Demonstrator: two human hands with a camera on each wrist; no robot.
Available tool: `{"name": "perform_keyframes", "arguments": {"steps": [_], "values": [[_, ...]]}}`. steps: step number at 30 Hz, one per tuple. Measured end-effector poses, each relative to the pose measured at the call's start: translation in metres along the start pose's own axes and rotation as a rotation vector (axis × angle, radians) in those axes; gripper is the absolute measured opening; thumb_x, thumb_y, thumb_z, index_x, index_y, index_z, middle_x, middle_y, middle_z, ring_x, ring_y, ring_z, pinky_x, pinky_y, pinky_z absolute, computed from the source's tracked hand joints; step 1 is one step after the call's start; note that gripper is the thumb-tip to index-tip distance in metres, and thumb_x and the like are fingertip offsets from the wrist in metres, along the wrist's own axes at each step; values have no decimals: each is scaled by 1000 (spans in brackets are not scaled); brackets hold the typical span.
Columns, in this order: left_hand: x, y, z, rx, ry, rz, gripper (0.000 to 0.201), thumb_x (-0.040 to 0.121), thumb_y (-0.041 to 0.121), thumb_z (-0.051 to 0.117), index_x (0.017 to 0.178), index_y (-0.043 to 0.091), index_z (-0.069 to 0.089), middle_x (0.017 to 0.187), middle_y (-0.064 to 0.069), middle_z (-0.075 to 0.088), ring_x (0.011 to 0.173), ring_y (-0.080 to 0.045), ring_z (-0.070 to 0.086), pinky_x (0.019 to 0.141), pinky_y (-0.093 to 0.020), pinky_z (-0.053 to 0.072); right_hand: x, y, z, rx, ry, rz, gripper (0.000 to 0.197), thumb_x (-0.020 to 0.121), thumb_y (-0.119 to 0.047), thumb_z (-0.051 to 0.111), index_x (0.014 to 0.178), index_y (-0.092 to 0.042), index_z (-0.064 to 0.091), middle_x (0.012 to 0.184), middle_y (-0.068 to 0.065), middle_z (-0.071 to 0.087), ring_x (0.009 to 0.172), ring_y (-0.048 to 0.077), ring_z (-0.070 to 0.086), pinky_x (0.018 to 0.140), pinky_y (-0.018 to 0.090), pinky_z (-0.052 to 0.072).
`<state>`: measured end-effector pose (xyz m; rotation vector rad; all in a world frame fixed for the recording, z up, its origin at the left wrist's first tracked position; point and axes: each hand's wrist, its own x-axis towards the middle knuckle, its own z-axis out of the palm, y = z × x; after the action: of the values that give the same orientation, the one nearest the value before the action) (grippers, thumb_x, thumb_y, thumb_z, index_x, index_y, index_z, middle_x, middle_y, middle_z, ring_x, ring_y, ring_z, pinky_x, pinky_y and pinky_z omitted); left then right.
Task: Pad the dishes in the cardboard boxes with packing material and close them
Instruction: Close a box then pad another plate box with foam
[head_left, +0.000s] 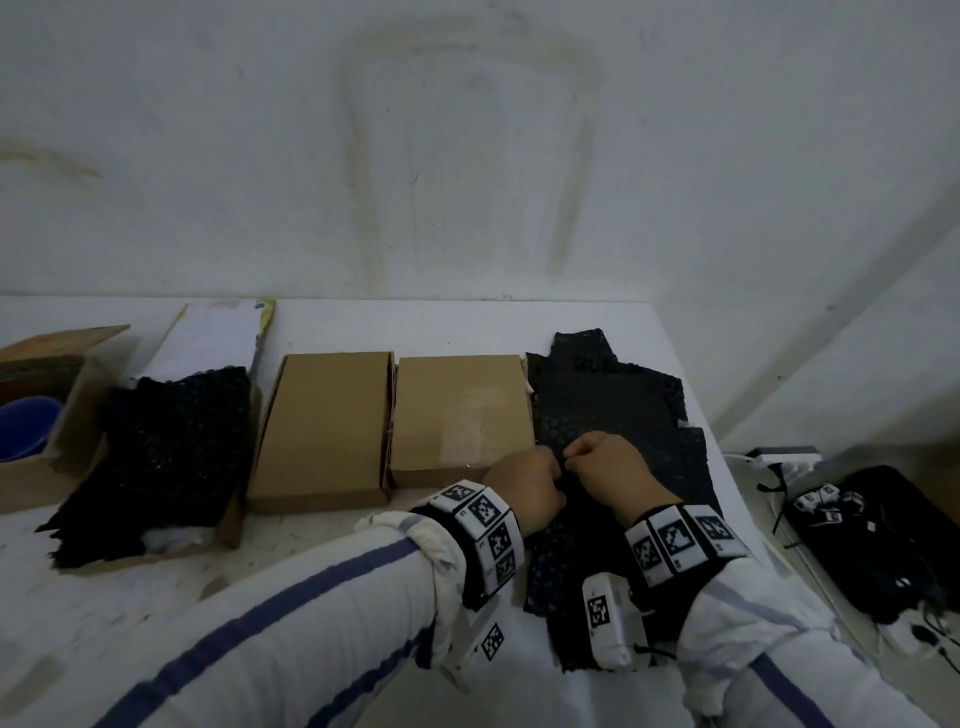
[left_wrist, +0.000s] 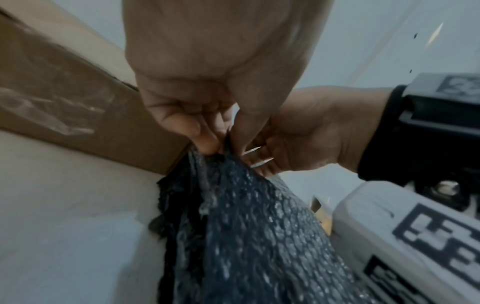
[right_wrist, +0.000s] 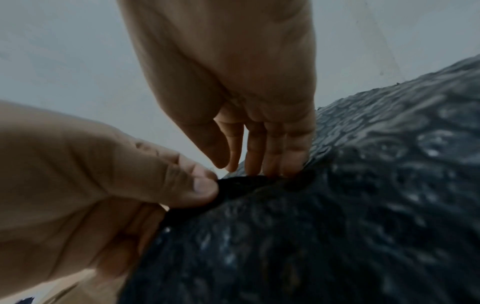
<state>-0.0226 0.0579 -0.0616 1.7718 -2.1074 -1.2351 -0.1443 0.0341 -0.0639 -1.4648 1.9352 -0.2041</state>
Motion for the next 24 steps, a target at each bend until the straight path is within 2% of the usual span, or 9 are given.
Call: {"name": "perform_keyframes", "arguments": {"steps": [3, 6, 10, 12, 14, 16, 19, 22, 24], "values": [[-4, 4, 0, -138, 144, 46, 21, 87, 15, 57, 108, 13, 56, 97, -7, 61, 94, -25, 59, 77, -32, 45, -2, 2, -8, 33, 58, -22, 11, 87, -16, 55, 86, -17, 66, 95, 5, 66, 92, 23, 60, 77, 29, 45], [-8, 8, -12, -348, 251, 50, 12, 90, 13, 52, 99, 16, 59, 82, 3, 57, 78, -16, 55, 69, -25, 41, -3, 2, -19, 83, 132, -40, 12, 86, -19, 56, 86, -15, 67, 99, 7, 68, 95, 25, 61, 83, 32, 48], [-19, 3, -45, -759, 387, 6, 11, 89, 17, 53, 81, 20, 61, 80, -3, 61, 78, -20, 59, 80, -37, 50, -8, -8, -39, 94, 167, -34, 24, 90, -30, 56, 91, -8, 65, 102, 12, 66, 97, 28, 60, 87, 35, 46], [-27, -5, -64, -951, 447, 25, 18, 88, 12, 53, 73, 20, 59, 75, -6, 61, 74, -22, 59, 75, -40, 51, -12, -20, -47, 65, 111, -22, 39, 92, -40, 52, 95, -3, 63, 103, 14, 64, 93, 28, 57, 83, 34, 43], [-34, -14, -83, -1010, 529, 54, 22, 89, 5, 50, 72, 18, 55, 72, -6, 57, 71, -20, 56, 69, -36, 48, -18, -35, -51, 101, 0, -1, 51, 94, -47, 47, 99, 2, 62, 96, 14, 62, 79, 24, 55, 69, 31, 42], [-43, -25, -102, -1046, 603, 68, 25, 89, 0, 49, 71, 17, 53, 72, -6, 56, 70, -18, 53, 69, -34, 45, -23, -53, -47, 361, -167, 53, 52, 93, -50, 47, 101, -1, 64, 84, 9, 62, 71, 19, 57, 58, 28, 43], [-56, -48, -124, -1000, 697, 67, 24, 87, -2, 49, 72, 16, 54, 73, -4, 56, 69, -15, 53, 66, -28, 46, -28, -81, -33, 849, -345, 85, 26, 95, -32, 53, 92, -9, 64, 69, 5, 69, 62, 18, 65, 56, 25, 52], [-72, -72, -141, -1011, 739, 78, 27, 85, -10, 48, 78, 16, 52, 74, -4, 52, 69, -15, 51, 63, -24, 44, -28, -116, -19, 889, -336, -43, 15, 92, -4, 52, 81, -14, 54, 64, 4, 64, 54, 13, 62, 48, 18, 51], [-82, -90, -152, -1062, 735, 77, 31, 85, -15, 47, 91, 16, 49, 84, -6, 51, 74, -17, 52, 65, -23, 46, -26, -140, -9, 820, -276, -160, 26, 88, 7, 52, 83, -18, 54, 82, 8, 60, 67, 17, 60, 52, 21, 50]]}}
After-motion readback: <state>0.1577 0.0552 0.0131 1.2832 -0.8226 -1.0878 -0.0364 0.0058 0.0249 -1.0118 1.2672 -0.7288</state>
